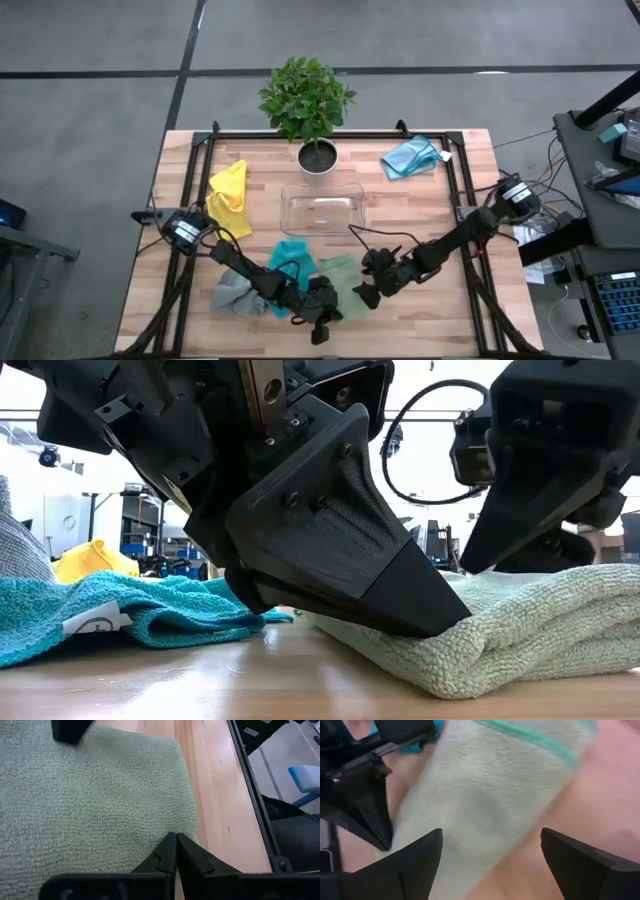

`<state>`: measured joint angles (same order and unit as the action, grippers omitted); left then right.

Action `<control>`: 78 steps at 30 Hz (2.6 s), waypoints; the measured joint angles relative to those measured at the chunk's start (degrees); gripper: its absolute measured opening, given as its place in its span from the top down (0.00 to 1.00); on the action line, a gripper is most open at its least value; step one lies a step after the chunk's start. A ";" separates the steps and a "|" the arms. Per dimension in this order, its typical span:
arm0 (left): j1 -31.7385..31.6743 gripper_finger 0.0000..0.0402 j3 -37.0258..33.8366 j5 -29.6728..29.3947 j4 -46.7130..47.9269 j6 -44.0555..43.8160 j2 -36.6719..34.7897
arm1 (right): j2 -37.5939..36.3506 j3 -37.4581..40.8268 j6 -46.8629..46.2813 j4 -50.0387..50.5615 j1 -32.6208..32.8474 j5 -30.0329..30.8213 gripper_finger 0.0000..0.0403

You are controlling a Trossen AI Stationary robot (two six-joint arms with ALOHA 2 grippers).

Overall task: Fold microfiber towels
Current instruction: Put the folded green towel into the transparent bin

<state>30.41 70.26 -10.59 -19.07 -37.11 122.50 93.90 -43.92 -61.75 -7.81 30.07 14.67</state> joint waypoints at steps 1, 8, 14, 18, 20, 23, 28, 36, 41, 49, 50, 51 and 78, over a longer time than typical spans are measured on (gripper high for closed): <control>0.00 1.00 0.00 0.00 -0.02 0.00 0.00 | 1.01 0.00 0.03 -2.34 -0.08 -0.67 0.20; 0.02 1.00 0.00 0.01 -0.24 -0.01 0.00 | 5.64 0.06 1.10 -14.41 -0.16 -1.37 0.27; 0.02 1.00 -0.02 0.03 -0.44 0.00 -0.02 | 5.69 0.18 2.35 -17.39 -0.11 -1.18 0.48; 0.07 1.00 -0.07 0.03 0.14 0.00 -0.73 | 5.61 0.22 3.84 -17.78 -0.11 -1.18 0.65; 0.07 1.00 -0.09 0.03 1.95 0.03 -1.83 | 5.33 0.22 5.18 -17.79 -0.10 -1.20 0.73; 0.07 1.00 -0.09 0.03 5.12 0.09 -3.59 | 4.73 0.22 7.23 -17.76 0.00 -1.22 0.84; 0.32 1.00 -0.10 0.05 10.32 0.95 -6.83 | 2.85 0.22 10.80 -16.96 0.02 -2.53 0.94; 1.78 1.00 -0.11 1.24 15.73 7.10 -13.28 | -4.80 0.20 16.85 -8.92 -0.02 -6.25 0.95; 2.35 1.00 -0.34 -0.38 21.24 13.91 -18.82 | -12.24 -0.53 19.89 -0.94 -0.99 -6.41 0.95; 2.43 1.00 -3.86 -6.75 23.42 28.68 -28.84 | -18.51 -10.83 28.39 17.92 -4.74 -7.36 0.95; 2.43 1.00 -4.80 -7.72 23.60 29.96 -30.24 | -18.50 -12.73 29.78 20.23 -5.51 -7.37 0.95; 2.38 1.00 -5.68 -8.74 23.62 30.92 -31.64 | -18.22 -14.91 31.29 21.92 -6.39 -7.39 0.95; 2.34 1.00 -29.92 -18.73 2.94 42.90 -56.53 | 4.52 -50.78 99.00 55.31 -32.71 -20.15 0.95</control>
<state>32.75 40.34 -29.32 -16.13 5.79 65.97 98.42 -94.70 37.25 47.51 -2.64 -5.47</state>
